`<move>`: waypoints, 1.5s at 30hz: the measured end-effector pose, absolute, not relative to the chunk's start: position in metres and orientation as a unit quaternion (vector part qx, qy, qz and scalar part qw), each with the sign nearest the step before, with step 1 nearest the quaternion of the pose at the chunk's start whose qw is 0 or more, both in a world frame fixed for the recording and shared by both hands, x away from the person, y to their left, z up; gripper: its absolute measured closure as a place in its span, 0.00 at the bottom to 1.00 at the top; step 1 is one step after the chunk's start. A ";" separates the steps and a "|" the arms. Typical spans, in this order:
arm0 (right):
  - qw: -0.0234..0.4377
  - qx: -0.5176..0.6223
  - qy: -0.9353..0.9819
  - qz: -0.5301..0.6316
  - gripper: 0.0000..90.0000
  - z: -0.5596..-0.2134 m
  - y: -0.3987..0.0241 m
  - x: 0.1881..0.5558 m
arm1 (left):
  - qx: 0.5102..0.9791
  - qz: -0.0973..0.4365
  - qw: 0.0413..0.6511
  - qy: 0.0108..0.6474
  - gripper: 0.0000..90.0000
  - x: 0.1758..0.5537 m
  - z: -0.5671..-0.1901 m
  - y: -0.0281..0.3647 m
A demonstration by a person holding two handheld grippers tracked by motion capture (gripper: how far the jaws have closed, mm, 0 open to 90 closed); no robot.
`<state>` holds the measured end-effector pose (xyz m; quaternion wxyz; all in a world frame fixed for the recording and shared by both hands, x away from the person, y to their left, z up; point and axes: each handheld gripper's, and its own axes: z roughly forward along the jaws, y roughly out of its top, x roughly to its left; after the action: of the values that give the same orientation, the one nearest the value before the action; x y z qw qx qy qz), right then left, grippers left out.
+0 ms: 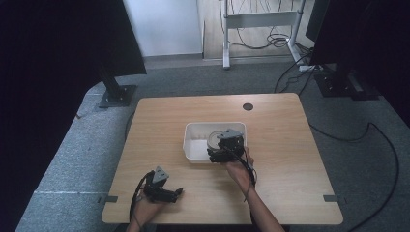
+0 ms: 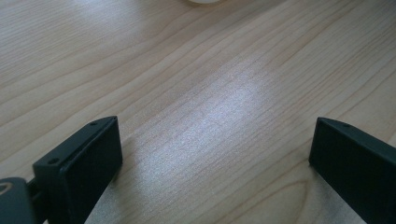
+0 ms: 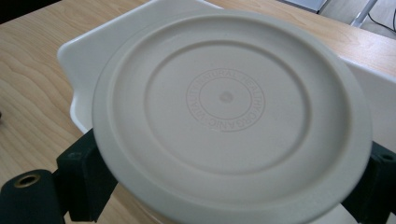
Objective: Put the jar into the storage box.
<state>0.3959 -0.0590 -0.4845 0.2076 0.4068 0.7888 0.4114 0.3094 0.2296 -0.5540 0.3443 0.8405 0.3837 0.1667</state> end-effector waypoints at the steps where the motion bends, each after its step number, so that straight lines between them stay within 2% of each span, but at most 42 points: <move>1: 0.209 0.406 0.790 0.410 0.10 -0.486 -0.059 0.397 | 0.841 0.167 0.344 0.384 0.02 0.309 -0.554 0.230; 26: 0.217 0.419 0.800 0.370 0.10 -0.520 -0.044 0.412 | 0.840 0.166 0.345 0.384 0.02 0.309 -0.554 0.229; 39: 0.191 0.435 0.797 0.373 0.10 -0.520 -0.048 0.417 | 0.840 0.167 0.344 0.384 0.02 0.309 -0.554 0.229; 45: 0.185 0.432 0.800 0.373 0.02 -0.522 -0.048 0.418 | 0.840 0.167 0.345 0.384 0.02 0.309 -0.554 0.229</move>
<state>0.4181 -0.0480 -0.5225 0.1848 0.4325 0.7997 0.3732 0.3094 0.2294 -0.5542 0.3455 0.8398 0.3841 0.1669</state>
